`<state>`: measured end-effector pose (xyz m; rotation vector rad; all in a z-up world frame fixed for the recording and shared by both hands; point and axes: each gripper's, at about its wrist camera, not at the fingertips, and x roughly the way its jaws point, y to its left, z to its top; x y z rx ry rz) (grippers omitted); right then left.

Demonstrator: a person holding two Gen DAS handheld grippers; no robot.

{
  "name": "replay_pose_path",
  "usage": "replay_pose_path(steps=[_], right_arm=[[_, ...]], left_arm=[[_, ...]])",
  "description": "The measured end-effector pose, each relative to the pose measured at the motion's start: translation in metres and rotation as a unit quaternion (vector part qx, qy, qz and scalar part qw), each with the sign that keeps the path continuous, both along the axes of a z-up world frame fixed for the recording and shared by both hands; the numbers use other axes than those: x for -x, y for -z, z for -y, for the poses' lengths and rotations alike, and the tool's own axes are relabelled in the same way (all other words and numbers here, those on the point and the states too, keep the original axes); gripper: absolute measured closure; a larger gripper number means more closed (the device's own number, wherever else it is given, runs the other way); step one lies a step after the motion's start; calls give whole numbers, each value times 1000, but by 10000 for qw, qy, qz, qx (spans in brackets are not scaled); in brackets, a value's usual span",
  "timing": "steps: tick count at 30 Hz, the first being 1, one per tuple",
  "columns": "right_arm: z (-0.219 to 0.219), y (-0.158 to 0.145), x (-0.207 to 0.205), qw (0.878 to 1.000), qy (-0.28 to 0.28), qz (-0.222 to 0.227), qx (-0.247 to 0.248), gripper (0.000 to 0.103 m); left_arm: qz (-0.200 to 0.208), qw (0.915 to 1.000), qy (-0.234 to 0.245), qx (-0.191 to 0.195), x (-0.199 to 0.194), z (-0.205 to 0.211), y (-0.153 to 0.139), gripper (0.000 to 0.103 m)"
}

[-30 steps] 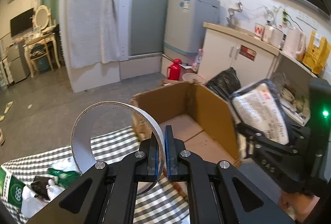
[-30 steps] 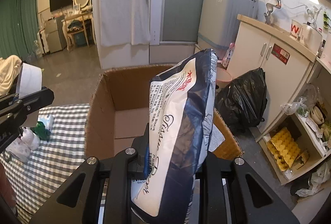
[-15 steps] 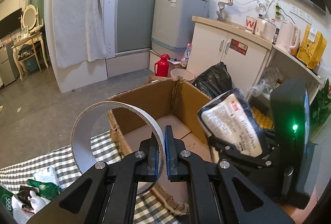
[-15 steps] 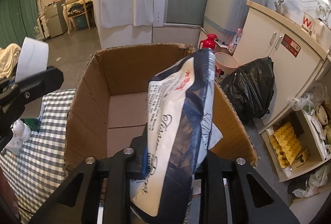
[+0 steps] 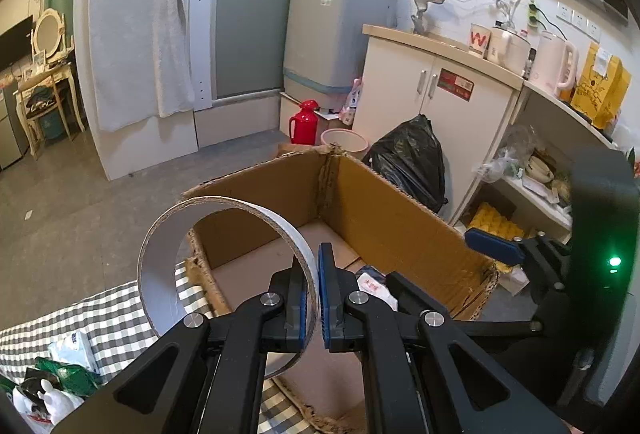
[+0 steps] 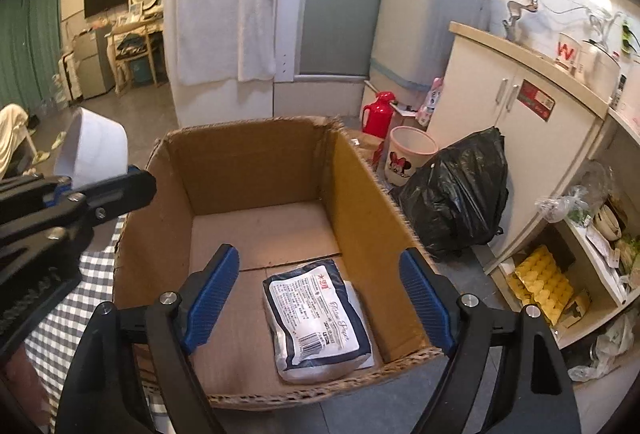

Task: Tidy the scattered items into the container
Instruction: 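Open the right gripper to drop the tissue pack into the box, then drop the bead bracelet from the left gripper into the box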

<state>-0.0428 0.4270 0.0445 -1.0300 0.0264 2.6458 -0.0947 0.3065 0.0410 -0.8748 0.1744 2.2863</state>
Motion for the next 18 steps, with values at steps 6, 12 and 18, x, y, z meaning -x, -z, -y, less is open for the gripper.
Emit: replay_pose_path(steps=[6, 12, 18], right_arm=[[-13, -5, -3, 9998, 180, -7, -68, 20], [-19, -1, -6, 9995, 296, 30, -49, 19], [-25, 2, -6, 9992, 389, 71, -82, 19]], left_arm=[[94, 9999, 109, 61, 3, -15, 5, 98], [158, 9996, 175, 165, 9, -30, 14, 97], [290, 9992, 123, 235, 15, -34, 22, 51]])
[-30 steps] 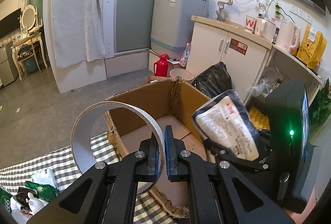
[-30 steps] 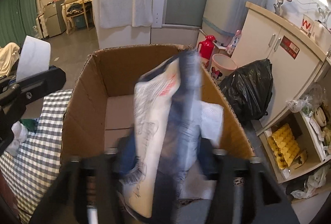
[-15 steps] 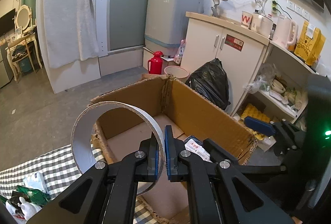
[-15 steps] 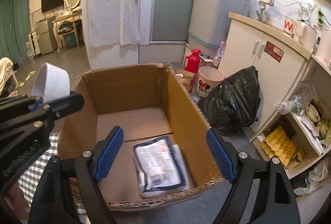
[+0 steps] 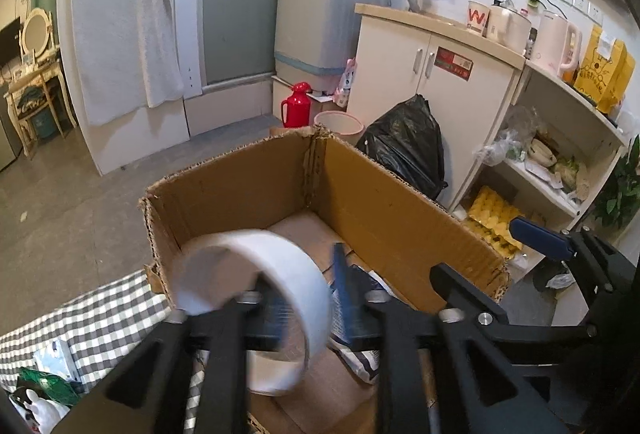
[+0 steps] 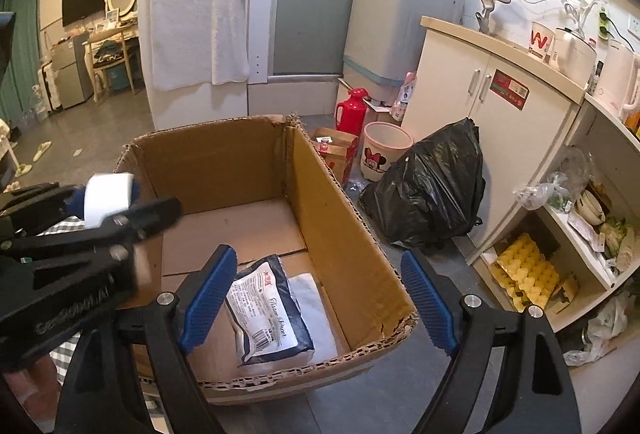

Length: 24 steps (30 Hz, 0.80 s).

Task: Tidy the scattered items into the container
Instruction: 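Drop the bead bracelet from the left gripper into the box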

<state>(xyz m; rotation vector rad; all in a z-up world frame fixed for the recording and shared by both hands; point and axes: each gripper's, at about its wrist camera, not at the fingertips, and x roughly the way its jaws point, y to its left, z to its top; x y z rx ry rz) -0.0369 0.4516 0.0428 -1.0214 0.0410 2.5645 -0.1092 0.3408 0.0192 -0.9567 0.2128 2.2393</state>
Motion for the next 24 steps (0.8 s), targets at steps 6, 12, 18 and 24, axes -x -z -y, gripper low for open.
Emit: replay_pose_path(steps=[6, 12, 18, 24], right_arm=[[-7, 1, -3, 9998, 169, 51, -24, 18], [-6, -1, -7, 9999, 151, 6, -4, 18], [2, -9, -9, 9999, 93, -93, 17, 18], [11, -13, -7, 9996, 6, -245, 149, 18]], left_arm=[[113, 9999, 17, -38, 2, 1, 1, 29], [33, 10000, 38, -69, -3, 1, -6, 26], [-25, 10000, -37, -88, -5, 7, -14, 26], [-119, 9997, -198, -125, -8, 25, -24, 26]])
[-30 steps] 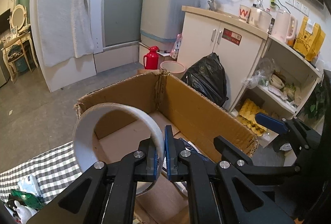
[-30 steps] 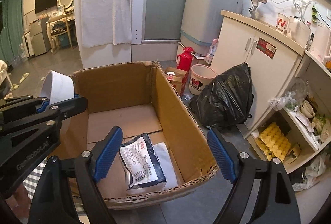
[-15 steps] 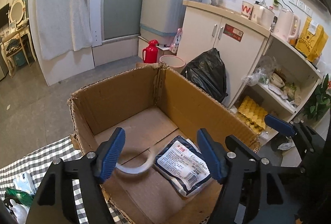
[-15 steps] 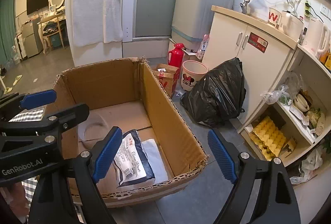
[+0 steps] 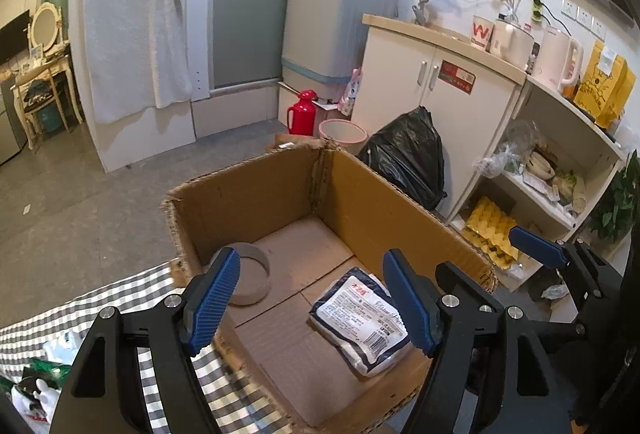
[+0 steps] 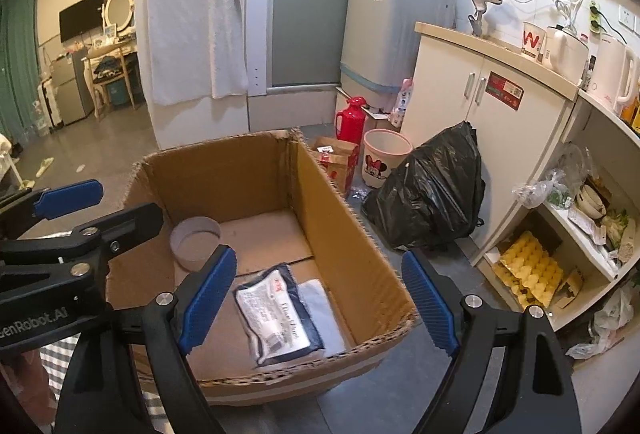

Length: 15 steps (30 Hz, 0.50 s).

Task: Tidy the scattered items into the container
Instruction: 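Drop the bead bracelet from the left gripper into the box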

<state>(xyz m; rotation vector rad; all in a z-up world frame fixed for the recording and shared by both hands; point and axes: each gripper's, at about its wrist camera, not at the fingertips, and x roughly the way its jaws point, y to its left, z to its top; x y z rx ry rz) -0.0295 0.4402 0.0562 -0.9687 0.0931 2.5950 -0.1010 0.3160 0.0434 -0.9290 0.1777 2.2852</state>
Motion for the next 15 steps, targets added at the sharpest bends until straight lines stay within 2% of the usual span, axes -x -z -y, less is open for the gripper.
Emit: replay_pose_path(steps=[15], right_arm=[[54, -7, 14, 9981, -604, -95, 99, 17]], left_arm=[[-101, 9979, -643, -16, 2, 63, -13, 26]])
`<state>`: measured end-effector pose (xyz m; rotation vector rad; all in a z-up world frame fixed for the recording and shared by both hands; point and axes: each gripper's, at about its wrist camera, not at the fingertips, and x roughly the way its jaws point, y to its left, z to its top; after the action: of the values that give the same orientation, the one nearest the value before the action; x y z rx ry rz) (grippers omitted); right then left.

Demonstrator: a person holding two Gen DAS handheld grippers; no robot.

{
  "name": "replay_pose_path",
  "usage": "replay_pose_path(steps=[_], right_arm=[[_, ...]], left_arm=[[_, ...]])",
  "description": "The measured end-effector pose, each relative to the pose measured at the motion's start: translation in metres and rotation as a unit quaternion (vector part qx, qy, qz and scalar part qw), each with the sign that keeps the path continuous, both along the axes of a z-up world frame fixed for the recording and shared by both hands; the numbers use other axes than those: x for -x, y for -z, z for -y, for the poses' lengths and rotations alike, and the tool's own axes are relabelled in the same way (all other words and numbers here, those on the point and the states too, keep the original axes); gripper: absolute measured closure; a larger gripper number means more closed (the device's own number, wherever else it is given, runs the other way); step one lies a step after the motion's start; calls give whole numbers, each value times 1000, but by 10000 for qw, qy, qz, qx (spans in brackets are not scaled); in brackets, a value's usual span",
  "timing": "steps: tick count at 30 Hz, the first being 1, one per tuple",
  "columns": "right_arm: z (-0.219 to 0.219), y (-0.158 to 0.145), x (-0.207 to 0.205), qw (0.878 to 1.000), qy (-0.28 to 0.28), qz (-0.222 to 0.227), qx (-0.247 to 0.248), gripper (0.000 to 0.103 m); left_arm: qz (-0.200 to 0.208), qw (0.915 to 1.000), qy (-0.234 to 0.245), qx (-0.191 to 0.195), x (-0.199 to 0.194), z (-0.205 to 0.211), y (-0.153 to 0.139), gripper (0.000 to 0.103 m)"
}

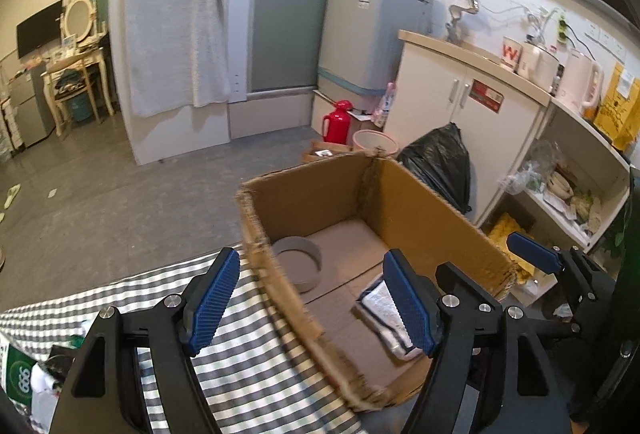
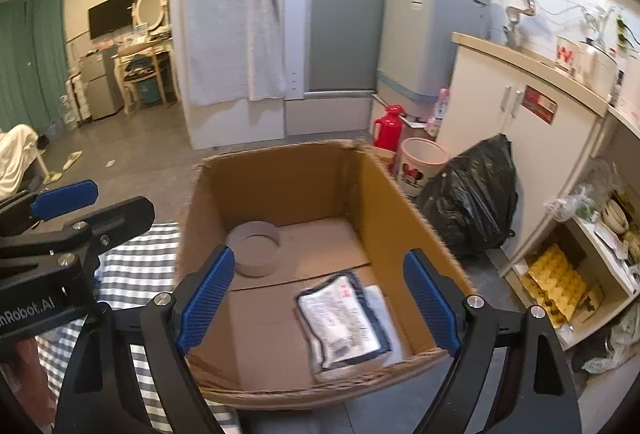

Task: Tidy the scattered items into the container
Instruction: 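Drop the bead bracelet from the left gripper into the box, then move both grippers back over the table toward the remaining items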

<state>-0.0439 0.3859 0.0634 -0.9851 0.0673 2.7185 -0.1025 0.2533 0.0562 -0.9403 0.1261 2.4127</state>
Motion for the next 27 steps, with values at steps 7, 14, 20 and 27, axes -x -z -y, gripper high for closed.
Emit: replay_pose_path(steps=[7, 14, 20, 27], right_arm=[[30, -1, 7, 9995, -324, 32, -9, 16], [64, -3, 12, 9978, -663, 51, 11, 16], [89, -2, 16, 9959, -900, 104, 72, 15], [122, 5, 20, 9920, -1238, 232, 126, 14]], left_arm=[[12, 9989, -465, -55, 2, 45, -2, 26], [-15, 9970, -775, -47, 0, 82, -5, 26], [-42, 9945, -1048, -31, -6, 112, -7, 26], [14, 9905, -1377, 14, -12, 147, -3, 25]])
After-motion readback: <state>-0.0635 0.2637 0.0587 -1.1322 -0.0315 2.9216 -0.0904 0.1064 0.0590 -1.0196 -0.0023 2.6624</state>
